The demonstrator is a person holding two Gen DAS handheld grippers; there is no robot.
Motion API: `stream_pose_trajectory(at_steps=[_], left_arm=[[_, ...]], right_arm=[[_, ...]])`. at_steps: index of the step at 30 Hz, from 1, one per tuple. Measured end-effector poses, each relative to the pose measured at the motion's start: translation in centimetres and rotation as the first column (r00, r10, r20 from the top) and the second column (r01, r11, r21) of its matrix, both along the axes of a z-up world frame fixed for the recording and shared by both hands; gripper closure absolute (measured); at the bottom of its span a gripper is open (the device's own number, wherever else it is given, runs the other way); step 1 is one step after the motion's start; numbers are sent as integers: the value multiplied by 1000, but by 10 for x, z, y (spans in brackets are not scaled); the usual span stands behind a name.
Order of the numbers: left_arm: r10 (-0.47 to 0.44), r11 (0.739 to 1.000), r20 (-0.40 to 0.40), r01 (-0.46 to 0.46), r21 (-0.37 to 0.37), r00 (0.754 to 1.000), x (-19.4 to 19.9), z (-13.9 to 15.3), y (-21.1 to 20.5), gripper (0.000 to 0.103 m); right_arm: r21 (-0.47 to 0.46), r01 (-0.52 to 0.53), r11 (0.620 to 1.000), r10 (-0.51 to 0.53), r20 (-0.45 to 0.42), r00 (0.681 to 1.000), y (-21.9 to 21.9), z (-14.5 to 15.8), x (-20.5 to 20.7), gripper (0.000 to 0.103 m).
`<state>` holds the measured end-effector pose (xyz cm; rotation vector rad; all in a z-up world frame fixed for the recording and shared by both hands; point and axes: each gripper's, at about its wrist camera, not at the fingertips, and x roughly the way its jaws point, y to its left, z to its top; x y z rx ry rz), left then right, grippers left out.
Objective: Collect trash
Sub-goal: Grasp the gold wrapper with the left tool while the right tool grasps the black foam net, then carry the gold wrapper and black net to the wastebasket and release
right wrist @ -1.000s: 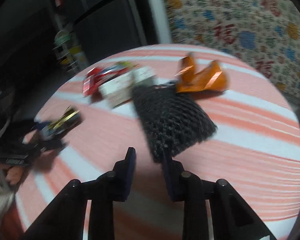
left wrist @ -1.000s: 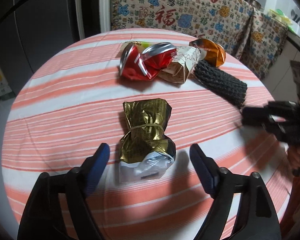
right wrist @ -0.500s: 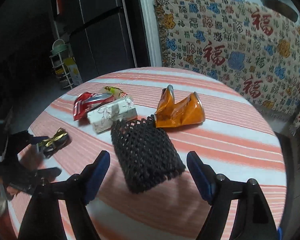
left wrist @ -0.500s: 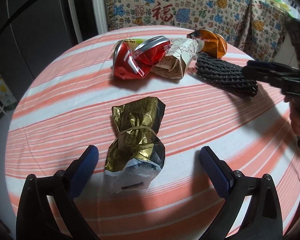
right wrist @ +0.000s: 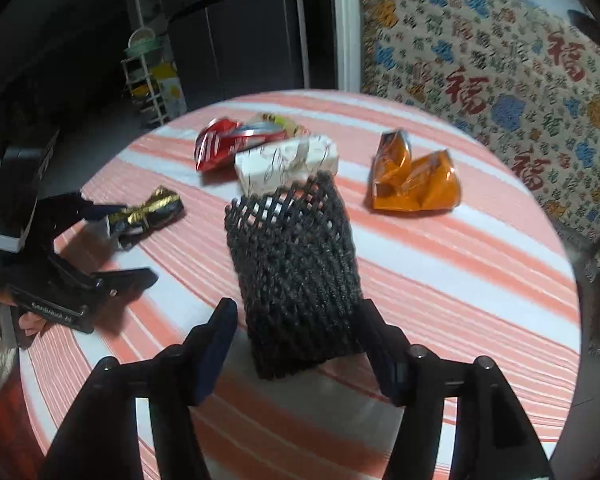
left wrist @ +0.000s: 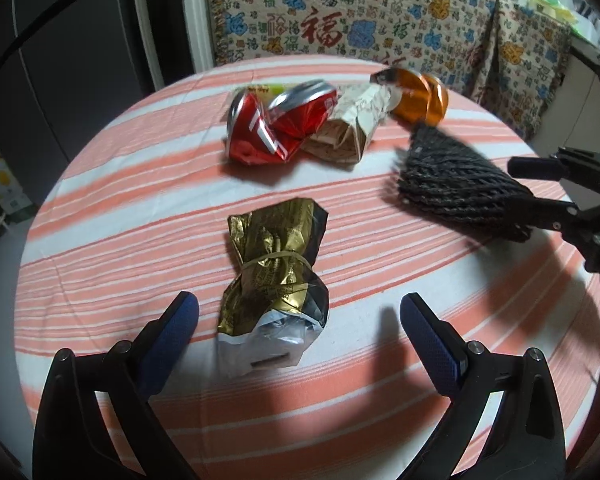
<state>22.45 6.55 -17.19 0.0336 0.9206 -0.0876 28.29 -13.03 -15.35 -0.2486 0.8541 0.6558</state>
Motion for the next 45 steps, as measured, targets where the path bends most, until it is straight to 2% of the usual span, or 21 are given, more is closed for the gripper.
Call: stream_pose_trajectory(at_steps=[3,5,6,7,8,9,14,15,22,32,45], left_arm=[[10,1000,11,-10,-7,1000,0,4,7,3],[22,1000,2,-22,-19,1000,2,3,10,7],[23,999,-6,-23,-33,1000,2,2,13,21],[20,999,-15,-21,-47,1000,3,2,14,42],[17,998,-23,-19,-64,1000,4,1,15,53],[16,997,-23,-18,-79,1000,4,1,16,59],[15,995,32,-11,-103,999,-1,13,12,61],[18,994,39,-14,-106,999,-2,15,11,65],[11,993,84,-1,-121,996,-4,30,-6,65],[-62,995,130,71,-66,990,-6,51,-66,65],[-191,977,141,201,-66,972,-15,66,-159,65]], right_arm=[[-16,7,1000,-6,56,998,8,7,1,38],[-28,-6,1000,8,49,999,13,4,5,39],[-41,-20,999,22,31,999,16,1,7,42],[-60,-28,998,29,10,1000,19,-3,12,71],[-80,-27,996,26,-11,1000,22,-7,12,94],[-81,-10,997,9,-18,1000,21,-8,13,94],[15,66,998,-65,-31,997,3,3,4,94],[29,79,996,-78,-33,996,-2,5,2,94],[64,130,989,-127,-47,991,-25,12,-8,94],[113,219,969,-215,-43,976,-81,28,-29,94],[135,340,931,-340,-29,940,-159,40,-53,94]])
